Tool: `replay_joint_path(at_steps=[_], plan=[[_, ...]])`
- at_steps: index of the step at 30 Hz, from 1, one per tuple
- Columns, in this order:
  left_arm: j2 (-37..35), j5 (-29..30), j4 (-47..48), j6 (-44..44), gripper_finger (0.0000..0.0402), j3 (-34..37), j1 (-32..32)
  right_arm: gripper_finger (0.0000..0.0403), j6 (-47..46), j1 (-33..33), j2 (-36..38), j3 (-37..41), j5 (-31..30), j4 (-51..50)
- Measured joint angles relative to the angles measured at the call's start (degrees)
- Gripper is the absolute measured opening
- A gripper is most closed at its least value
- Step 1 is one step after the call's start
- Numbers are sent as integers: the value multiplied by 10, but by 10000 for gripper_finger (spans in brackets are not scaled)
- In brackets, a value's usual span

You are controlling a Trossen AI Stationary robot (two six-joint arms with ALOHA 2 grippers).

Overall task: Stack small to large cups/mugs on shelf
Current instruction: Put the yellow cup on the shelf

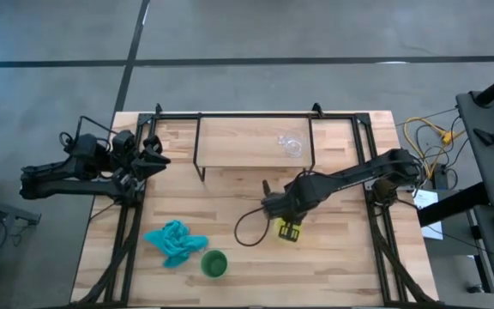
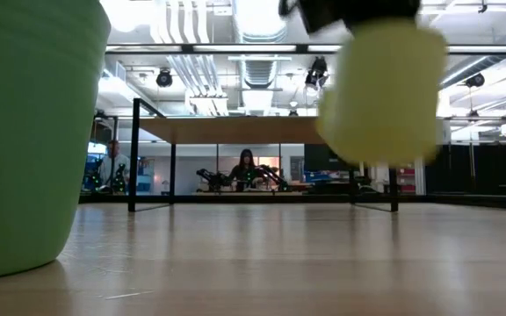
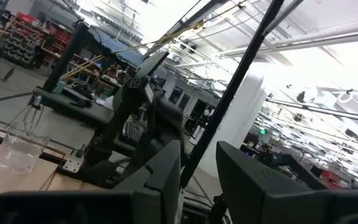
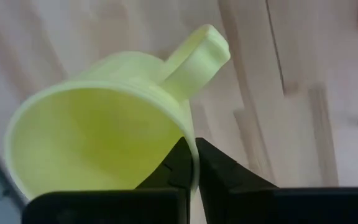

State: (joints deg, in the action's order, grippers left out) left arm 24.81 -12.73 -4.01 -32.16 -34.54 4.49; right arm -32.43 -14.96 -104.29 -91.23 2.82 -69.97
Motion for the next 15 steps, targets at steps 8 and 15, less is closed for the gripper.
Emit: replay_joint_path(at_steps=[8,15], plan=[[27,-48,3,1,91,1,0,9,101,2,0,-170,-97,-1],[61,-48,-1,12,91,0,0,9,129,25,0,-285,-226,-72]])
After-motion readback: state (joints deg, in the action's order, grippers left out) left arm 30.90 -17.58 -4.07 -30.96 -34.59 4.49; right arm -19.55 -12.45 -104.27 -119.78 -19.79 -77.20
